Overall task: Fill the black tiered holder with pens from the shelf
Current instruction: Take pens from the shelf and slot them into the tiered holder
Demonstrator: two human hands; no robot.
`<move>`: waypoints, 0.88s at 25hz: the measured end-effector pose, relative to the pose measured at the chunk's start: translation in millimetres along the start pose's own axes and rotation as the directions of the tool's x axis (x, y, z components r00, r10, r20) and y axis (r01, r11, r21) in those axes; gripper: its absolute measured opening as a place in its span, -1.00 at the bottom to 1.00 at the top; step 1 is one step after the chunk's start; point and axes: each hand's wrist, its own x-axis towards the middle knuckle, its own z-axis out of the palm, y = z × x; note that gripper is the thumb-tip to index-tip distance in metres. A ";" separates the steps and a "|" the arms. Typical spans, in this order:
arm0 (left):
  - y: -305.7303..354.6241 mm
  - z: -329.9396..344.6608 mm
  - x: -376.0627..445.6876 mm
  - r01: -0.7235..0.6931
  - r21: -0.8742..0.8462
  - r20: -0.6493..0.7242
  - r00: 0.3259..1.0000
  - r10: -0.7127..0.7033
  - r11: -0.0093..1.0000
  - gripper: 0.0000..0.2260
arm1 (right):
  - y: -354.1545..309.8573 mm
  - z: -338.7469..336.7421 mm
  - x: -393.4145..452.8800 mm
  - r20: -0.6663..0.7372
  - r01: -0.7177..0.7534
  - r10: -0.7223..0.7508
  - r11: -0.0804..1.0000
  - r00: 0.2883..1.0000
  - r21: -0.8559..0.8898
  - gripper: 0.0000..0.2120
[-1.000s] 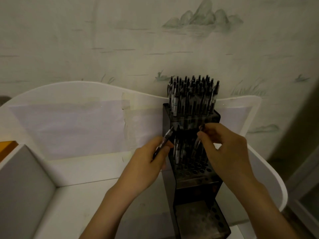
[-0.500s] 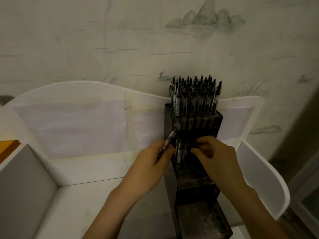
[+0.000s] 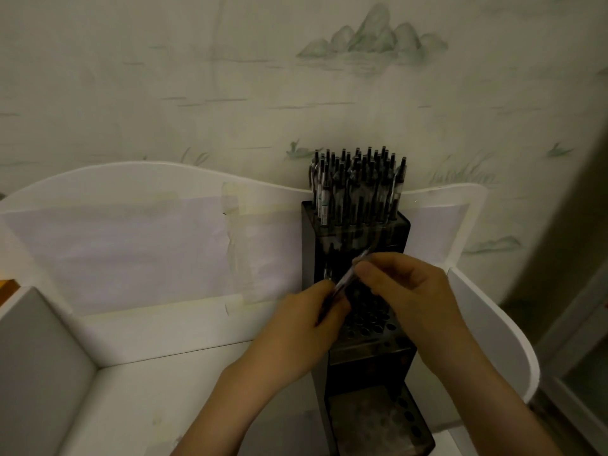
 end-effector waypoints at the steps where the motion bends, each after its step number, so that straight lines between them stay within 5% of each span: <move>1: -2.0 -1.7 0.0 -0.003 0.027 -0.008 1.000 0.003 1.000 -0.86 | -3.2 -4.7 2.0 -0.042 0.001 0.002 0.998 0.999 0.061 -0.90; 5: -12.9 -14.2 -0.5 0.001 0.216 -0.124 0.992 0.026 0.976 -0.88 | -16.6 -26.3 8.1 -0.237 0.136 -0.101 0.981 0.966 0.136 -0.78; 9: -17.4 -23.7 -1.4 0.019 0.430 -0.235 0.968 0.091 0.903 -0.64 | -13.8 -30.7 4.7 -0.227 0.240 -0.345 0.889 0.911 -0.389 -0.77; 22: -21.6 -16.1 -10.2 0.028 0.519 -0.253 0.960 0.122 0.855 -0.54 | 40.0 -16.4 7.7 -0.078 0.136 -0.209 0.835 0.975 -0.534 -0.86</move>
